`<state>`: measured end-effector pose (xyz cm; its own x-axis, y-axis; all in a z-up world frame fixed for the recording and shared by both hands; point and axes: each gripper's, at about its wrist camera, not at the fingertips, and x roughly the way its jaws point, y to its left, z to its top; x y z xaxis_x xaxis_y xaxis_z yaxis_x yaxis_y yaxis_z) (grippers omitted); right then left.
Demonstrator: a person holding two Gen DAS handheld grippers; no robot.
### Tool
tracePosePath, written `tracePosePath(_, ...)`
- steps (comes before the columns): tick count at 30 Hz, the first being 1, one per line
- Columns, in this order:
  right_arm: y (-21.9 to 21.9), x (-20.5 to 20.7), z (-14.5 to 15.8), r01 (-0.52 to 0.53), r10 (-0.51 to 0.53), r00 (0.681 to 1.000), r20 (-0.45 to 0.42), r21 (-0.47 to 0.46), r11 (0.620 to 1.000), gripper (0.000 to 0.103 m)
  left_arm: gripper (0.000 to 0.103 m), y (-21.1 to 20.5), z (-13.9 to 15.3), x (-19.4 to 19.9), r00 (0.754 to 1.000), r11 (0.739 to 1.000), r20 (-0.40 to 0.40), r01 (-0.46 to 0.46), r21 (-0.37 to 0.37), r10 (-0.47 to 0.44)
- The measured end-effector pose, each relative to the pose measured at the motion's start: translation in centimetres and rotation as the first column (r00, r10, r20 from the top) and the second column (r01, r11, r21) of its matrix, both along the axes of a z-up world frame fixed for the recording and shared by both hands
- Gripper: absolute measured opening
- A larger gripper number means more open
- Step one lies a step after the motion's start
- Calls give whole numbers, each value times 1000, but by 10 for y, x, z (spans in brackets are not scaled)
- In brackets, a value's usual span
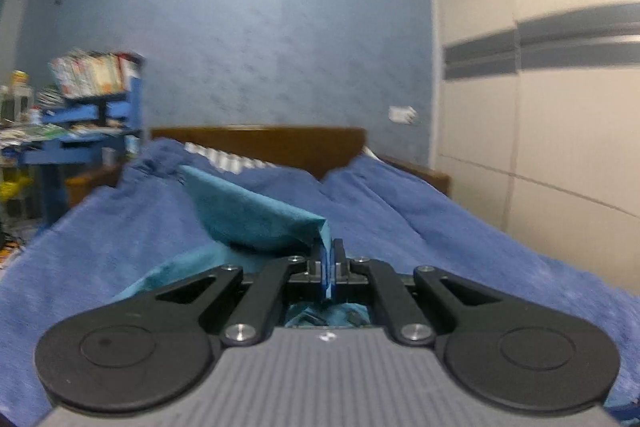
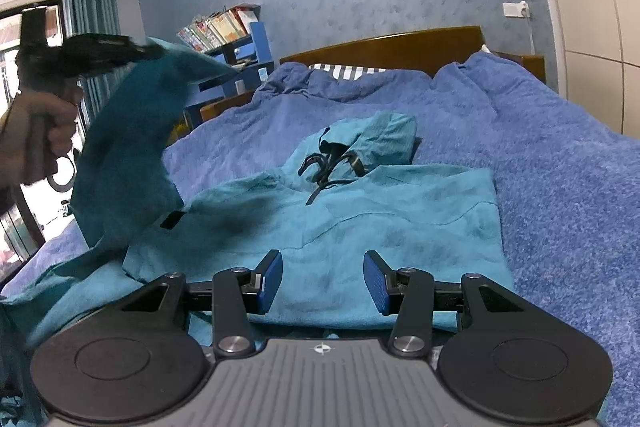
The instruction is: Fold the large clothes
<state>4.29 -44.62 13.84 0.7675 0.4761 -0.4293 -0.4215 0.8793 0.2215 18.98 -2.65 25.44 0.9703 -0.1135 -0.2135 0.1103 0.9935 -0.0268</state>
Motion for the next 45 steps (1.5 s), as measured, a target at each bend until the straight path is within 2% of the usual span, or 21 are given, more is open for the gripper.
tracePosePath(4, -4, -1, 2, 19, -19, 1000, 5, 20, 1000, 49, 0, -68, -49, 20, 992, 996, -93, 84, 43, -79)
tracePosePath(8, -8, -2, 3, 34, -34, 999, 13, 37, 999, 49, 0, -121, -108, 32, 965, 987, -235, 141, 76, -120)
tracePosePath(9, -8, -3, 4, 36, -37, 999, 12, 39, 999, 49, 3, -135, -122, 28, 958, 985, -258, 152, 81, -127)
tracePosePath(10, -8, -3, 3, 38, -39, 999, 12, 42, 998, 49, 19, -143, -132, 24, 952, 982, -273, 167, 91, -137)
tracePosePath(11, -8, -3, 4, 39, -40, 999, 11, 43, 998, 49, 30, -147, -140, 22, 946, 978, -289, 183, 101, -147)
tracePosePath(12, -7, -2, 4, 40, -41, 999, 9, 43, 998, 49, 48, -153, -148, 16, 938, 972, -305, 205, 114, -162)
tracePosePath(13, -7, -2, 3, 41, -41, 999, 7, 42, 998, 49, 59, -156, -155, 10, 933, 966, -312, 227, 127, -178)
tracePosePath(14, -6, -1, 3, 42, -43, 999, 4, 39, 998, 49, 60, -160, -161, 2, 927, 957, -317, 254, 141, -199)
tracePosePath(18, -5, 0, 3, 50, -50, 999, -2, 33, 998, 49, 60, -142, -171, -28, 899, 935, -341, 334, 123, -276)
tracePosePath(21, -2, 1, 1, 54, -54, 998, -11, 23, 998, 49, 60, -105, -163, -55, 904, 941, -325, 324, 94, -279)
tracePosePath(25, 6, 7, -1, 40, -41, 999, -35, -10, 999, 50, 60, -43, -145, -82, 939, 970, -277, 231, 75, -203)
tracePosePath(27, 14, 10, -2, 27, -29, 999, -45, -35, 999, 49, 60, -13, -139, -91, 959, 985, -256, 151, 88, -125)
tracePosePath(30, 33, 16, 1, 14, -19, 999, -51, -95, 995, 52, 60, 30, -138, -92, 965, 996, -261, 27, 85, -4)
tracePosePath(33, 63, 25, 8, -16, 9, 999, -41, -167, 986, 55, 60, 67, -142, -91, 951, 994, -291, -92, 67, 107)
tracePosePath(37, 110, 41, 13, -62, 61, 998, -13, -274, 960, 59, 60, 100, -156, -90, 911, 981, -363, -182, 74, 196)
tracePosePath(41, 157, 59, 5, -108, 112, 994, -13, -404, 909, 59, 60, 121, -165, -94, 888, 975, -404, -218, 51, 220)
tracePosePath(43, 178, 68, -5, -121, 126, 992, -22, -472, 873, 59, 60, 124, -172, -92, 873, 973, -432, -224, 57, 227)
tracePosePath(45, 196, 78, -19, -110, 116, 993, -25, -560, 821, 56, 60, 124, -180, -86, 856, 970, -459, -229, 76, 238)
